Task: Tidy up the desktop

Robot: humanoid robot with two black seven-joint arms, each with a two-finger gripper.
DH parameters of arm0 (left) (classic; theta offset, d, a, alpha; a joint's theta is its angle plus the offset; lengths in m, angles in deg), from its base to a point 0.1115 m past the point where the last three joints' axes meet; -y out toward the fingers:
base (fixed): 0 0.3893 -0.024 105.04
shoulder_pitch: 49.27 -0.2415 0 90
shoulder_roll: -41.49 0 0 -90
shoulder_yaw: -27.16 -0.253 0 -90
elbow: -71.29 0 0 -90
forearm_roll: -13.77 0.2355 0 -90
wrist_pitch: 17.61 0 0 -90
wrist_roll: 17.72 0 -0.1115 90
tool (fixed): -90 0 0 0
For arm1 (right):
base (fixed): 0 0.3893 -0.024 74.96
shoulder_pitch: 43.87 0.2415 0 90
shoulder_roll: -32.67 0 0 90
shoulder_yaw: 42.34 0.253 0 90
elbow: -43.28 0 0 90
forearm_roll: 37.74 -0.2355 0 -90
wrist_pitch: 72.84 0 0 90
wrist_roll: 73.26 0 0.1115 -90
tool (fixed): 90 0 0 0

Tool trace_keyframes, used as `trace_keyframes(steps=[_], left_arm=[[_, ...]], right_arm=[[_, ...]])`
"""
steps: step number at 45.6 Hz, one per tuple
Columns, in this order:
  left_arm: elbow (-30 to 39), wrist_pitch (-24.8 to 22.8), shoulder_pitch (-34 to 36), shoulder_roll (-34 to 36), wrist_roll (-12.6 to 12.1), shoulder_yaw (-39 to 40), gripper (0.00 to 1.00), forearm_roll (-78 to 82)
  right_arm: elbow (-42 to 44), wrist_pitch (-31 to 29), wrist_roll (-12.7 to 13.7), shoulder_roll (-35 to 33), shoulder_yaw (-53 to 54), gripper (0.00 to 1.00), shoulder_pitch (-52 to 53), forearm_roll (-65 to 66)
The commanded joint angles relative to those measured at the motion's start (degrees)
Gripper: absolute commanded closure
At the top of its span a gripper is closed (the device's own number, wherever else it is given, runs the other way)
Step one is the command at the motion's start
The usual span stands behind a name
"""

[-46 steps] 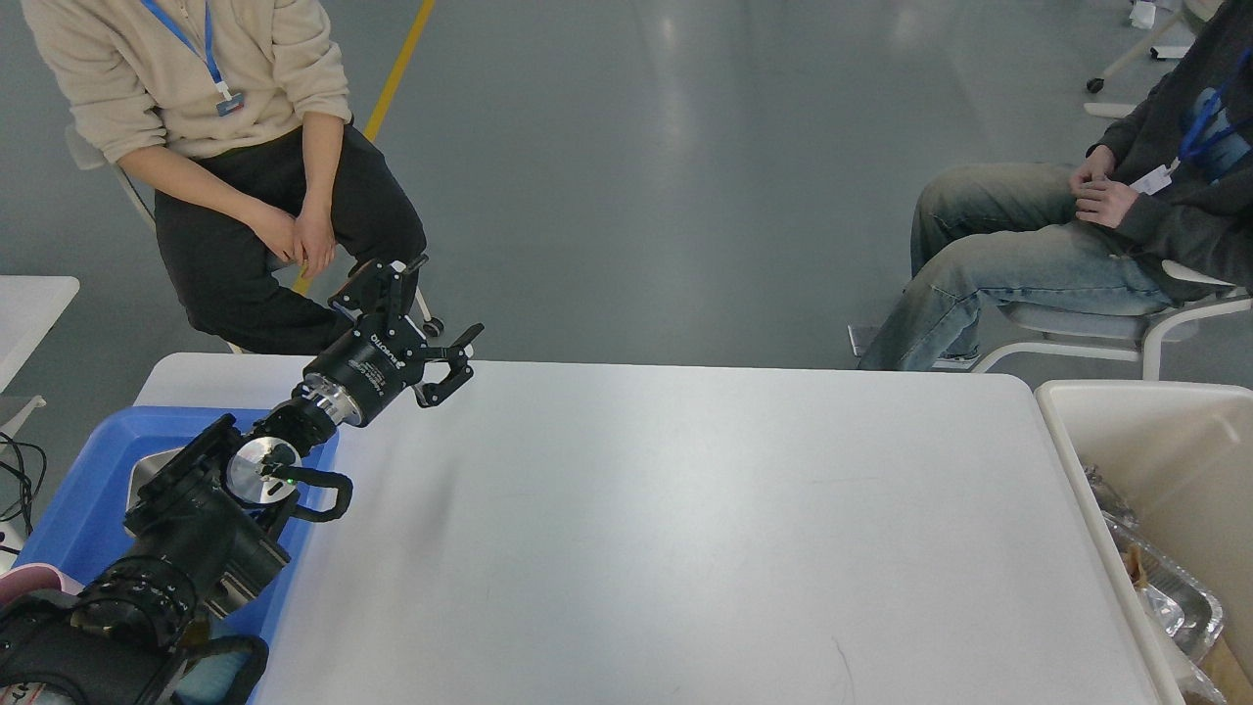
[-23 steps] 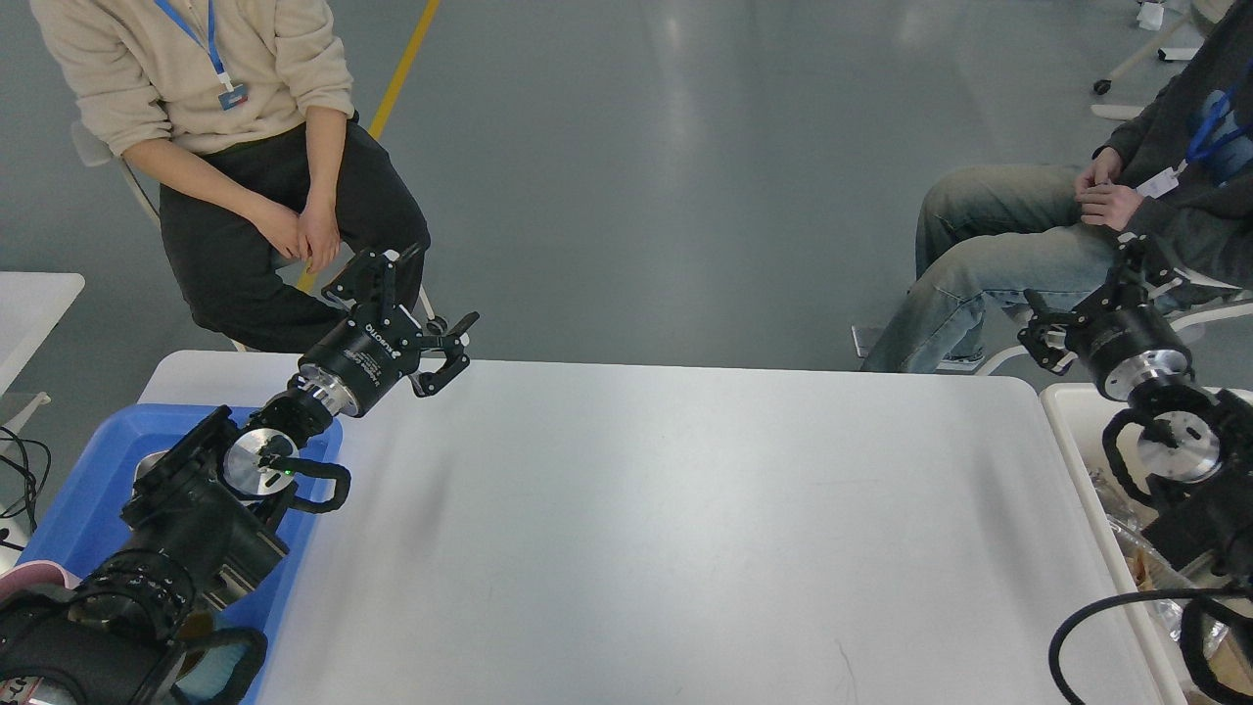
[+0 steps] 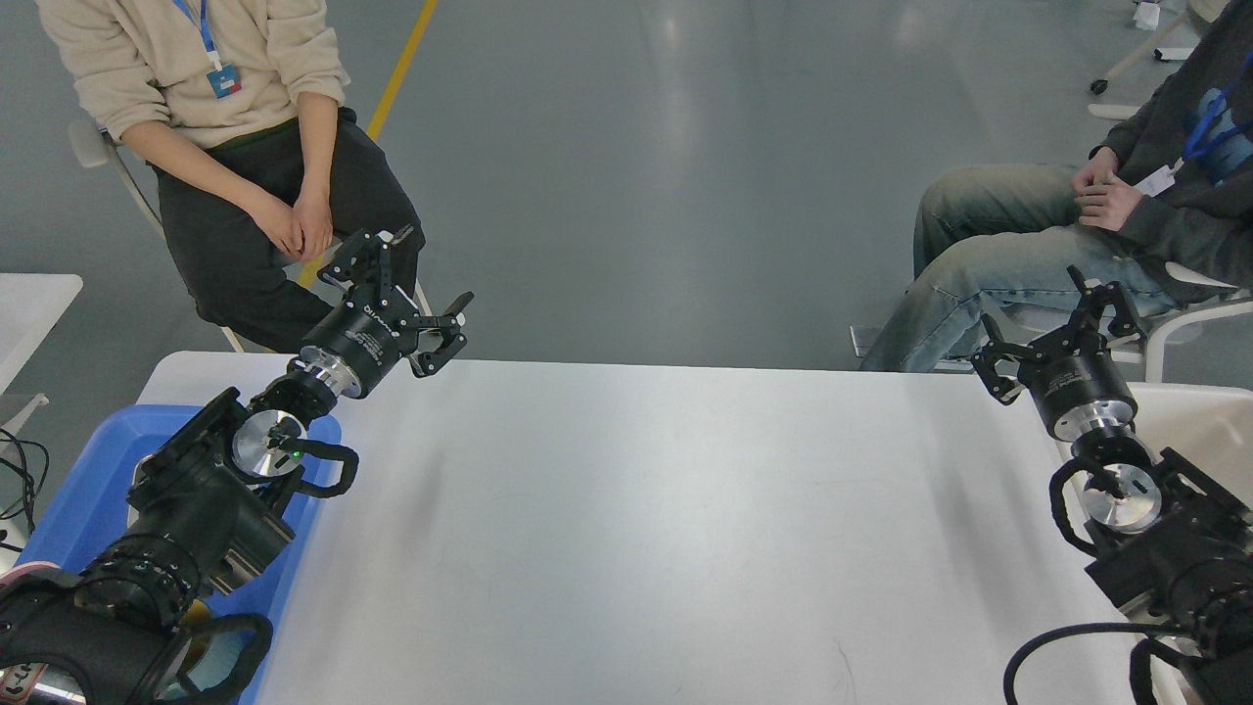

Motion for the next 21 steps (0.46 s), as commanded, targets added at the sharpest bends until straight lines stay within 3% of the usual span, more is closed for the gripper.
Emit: trace_keyframes(steps=[1, 21], left_arm=[[0.08, 0.57, -0.16, -0.05, 0.13, -0.11, 0.03, 0.25], [0.52, 1.46, 0.02, 0.21, 0.22, -0.03, 0.03, 0.16]], right_arm=[[-0.08, 0.08, 0.02, 0.51, -0.09, 0.0, 0.08, -0.02], [0.0, 4.03, 0.02, 0.34, 0.44, 0.0, 0.26, -0.11]])
